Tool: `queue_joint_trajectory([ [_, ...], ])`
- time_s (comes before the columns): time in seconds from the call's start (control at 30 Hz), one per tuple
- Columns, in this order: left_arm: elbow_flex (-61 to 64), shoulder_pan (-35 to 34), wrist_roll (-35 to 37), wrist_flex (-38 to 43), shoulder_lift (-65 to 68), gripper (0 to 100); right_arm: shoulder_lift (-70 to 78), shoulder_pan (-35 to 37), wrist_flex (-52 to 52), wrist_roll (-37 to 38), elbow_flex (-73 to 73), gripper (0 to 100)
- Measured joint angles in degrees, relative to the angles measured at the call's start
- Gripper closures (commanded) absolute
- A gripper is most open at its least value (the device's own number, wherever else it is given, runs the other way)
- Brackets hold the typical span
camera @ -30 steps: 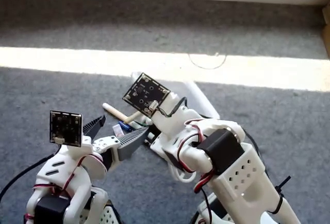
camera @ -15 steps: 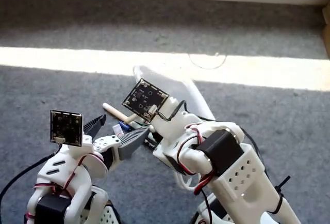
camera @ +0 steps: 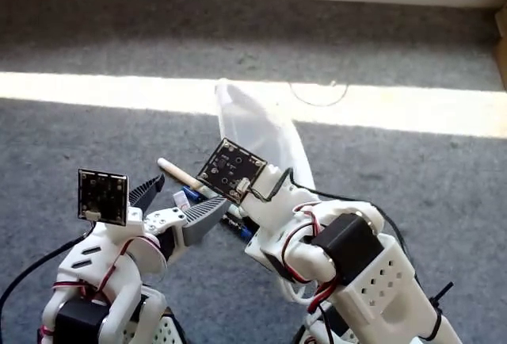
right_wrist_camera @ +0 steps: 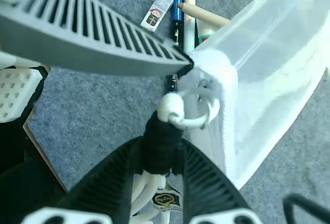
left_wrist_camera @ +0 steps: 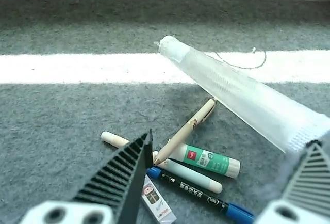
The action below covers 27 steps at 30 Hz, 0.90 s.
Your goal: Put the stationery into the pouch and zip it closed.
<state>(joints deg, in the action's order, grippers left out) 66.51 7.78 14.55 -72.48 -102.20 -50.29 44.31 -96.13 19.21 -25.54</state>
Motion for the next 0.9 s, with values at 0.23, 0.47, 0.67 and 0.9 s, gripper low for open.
queue_joint_trajectory([
  [0.23, 0.0, 1.8, 0.0, 0.0, 0.0, 60, 0.0, 3.9, 0.3, 0.0, -1.1, 99.3],
  [0.47, 1.3, 3.2, -2.8, 0.0, 0.0, 60, 0.0, 5.8, 0.3, 0.0, -1.1, 99.3],
  [0.67, 2.6, 3.8, -4.1, -0.1, -0.1, 60, 0.0, 6.0, 0.3, 0.0, -1.1, 99.3],
  [0.9, 1.8, 3.8, -4.1, -2.3, -0.1, 60, 0.0, 6.0, 0.3, 0.0, -1.1, 99.3],
])
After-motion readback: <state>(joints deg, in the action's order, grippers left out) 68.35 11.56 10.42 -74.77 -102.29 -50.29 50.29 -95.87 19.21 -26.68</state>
